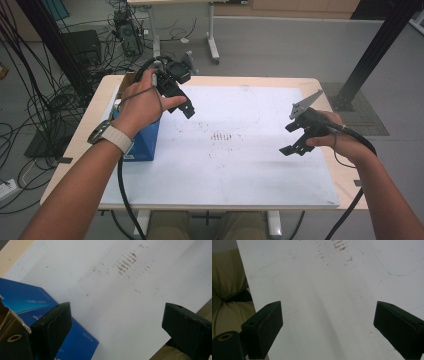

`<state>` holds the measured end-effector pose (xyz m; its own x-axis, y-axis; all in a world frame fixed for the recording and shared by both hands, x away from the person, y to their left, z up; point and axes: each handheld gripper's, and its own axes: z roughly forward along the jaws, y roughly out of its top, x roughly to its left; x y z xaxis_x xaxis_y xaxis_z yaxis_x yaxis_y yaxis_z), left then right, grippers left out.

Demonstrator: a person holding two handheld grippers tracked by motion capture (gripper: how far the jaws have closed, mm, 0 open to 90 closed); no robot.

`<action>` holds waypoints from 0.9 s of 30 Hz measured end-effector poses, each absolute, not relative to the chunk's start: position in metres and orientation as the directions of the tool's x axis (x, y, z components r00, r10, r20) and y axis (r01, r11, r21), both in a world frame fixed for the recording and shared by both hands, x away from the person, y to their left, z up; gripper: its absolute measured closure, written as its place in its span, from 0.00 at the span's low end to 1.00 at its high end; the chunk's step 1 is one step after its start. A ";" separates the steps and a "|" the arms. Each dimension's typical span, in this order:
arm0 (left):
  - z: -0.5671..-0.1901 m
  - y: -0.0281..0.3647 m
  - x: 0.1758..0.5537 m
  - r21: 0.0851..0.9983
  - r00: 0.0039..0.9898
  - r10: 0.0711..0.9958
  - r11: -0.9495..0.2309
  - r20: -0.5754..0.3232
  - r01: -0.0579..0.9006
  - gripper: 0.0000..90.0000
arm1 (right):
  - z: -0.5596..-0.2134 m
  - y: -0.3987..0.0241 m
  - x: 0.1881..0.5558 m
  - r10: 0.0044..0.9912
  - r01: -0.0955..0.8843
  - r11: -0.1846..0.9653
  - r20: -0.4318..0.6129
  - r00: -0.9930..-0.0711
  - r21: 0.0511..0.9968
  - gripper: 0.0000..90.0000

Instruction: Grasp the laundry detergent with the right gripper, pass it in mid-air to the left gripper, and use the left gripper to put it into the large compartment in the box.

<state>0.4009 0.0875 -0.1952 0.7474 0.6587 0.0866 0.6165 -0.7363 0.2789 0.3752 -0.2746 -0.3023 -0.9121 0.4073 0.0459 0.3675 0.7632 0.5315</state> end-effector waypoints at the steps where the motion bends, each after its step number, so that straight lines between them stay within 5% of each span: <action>1: -0.196 0.085 0.401 0.274 0.754 0.651 -0.744 0.088 0.610 0.11 | -0.302 -0.275 0.375 0.410 0.370 0.761 0.048 -0.911 0.534 0.10; 27: -0.223 0.046 0.399 0.200 0.848 0.525 -0.841 0.074 0.503 0.11 | -0.301 -0.273 0.377 0.404 0.361 0.760 0.042 -0.914 0.541 0.10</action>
